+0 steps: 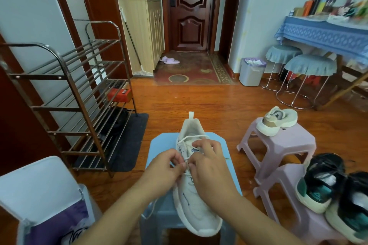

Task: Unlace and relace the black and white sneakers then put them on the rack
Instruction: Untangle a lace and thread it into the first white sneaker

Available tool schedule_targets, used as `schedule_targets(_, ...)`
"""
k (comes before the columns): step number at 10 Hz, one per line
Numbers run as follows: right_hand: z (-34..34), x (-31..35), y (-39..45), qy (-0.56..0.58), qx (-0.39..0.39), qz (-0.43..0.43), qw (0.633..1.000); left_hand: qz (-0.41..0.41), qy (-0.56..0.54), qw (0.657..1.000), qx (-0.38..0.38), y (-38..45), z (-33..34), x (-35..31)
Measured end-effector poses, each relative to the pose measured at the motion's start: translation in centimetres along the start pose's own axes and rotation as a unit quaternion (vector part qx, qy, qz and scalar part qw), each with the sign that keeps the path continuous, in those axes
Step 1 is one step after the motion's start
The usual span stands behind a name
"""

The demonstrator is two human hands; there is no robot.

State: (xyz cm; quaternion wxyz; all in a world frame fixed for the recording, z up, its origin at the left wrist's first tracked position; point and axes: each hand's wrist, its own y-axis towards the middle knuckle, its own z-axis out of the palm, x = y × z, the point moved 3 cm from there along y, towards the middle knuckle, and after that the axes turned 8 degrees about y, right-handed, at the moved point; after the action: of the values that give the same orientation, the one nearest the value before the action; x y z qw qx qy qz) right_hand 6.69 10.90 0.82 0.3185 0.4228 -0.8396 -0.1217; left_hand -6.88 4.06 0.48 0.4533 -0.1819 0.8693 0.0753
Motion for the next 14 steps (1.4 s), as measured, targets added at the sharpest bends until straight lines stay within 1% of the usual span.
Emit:
schedule_targets(1,0.0,0.3,-0.1,0.003,-0.022,-0.014,1.0,0.122,0.125,0.984,-0.021,-0.9,0.1,-1.3)
schedule_targets(2,-0.5,0.6,-0.2,-0.013,-0.019,-0.054,0.998,0.138,0.133,0.981,-0.036,-1.1,0.4,-1.5)
schedule_targets(3,-2.3,0.1,0.7,0.115,0.021,0.052,0.992,0.127,0.149,0.979,-0.052,-1.0,0.3,-1.0)
schedule_targets(4,-6.1,-3.8,2.5,0.476,-0.112,0.336,0.805,0.118,0.165,0.979,-0.037,-1.0,0.1,-0.6)
schedule_targets(5,-7.9,-5.0,3.1,0.777,-0.141,0.37,0.49,0.104,0.152,0.983,-0.018,-1.0,0.0,-0.4)
schedule_targets(6,-7.9,-4.0,2.8,0.693,-0.052,0.348,0.629,0.117,0.148,0.982,-0.003,-0.9,-0.1,0.0)
schedule_targets(7,-7.4,-2.8,2.3,0.135,0.108,0.124,0.977,0.14,0.172,0.975,0.023,-1.2,0.0,0.3)
schedule_targets(8,-6.0,-1.6,1.5,-0.046,0.22,0.043,0.974,0.147,0.195,0.969,0.041,-1.3,-0.2,0.4)
schedule_targets(9,-6.0,-1.7,1.7,-0.135,0.205,0.025,0.969,0.138,0.219,0.965,0.048,-1.4,-0.4,0.6)
schedule_targets(10,-6.6,-2.8,1.5,-0.138,0.237,0.056,0.96,0.139,0.232,0.962,0.051,-1.5,-0.5,0.6)
schedule_targets(11,-8.2,-6.9,1.4,-0.192,0.244,0.169,0.936,0.137,0.237,0.96,0.055,-1.4,-0.7,0.6)
schedule_targets(12,-12.0,-11.7,1.3,-0.247,0.209,0.392,0.861,0.135,0.243,0.959,0.055,-1.6,-0.8,0.7)
schedule_targets(13,-10.8,-12.5,1.3,-0.174,0.207,0.376,0.886,0.133,0.235,0.961,0.059,-1.6,-0.6,0.6)
schedule_targets(14,-7.0,-7.1,1.3,0.033,0.193,0.267,0.944,0.127,0.23,0.963,0.059,-1.5,-0.6,0.6)
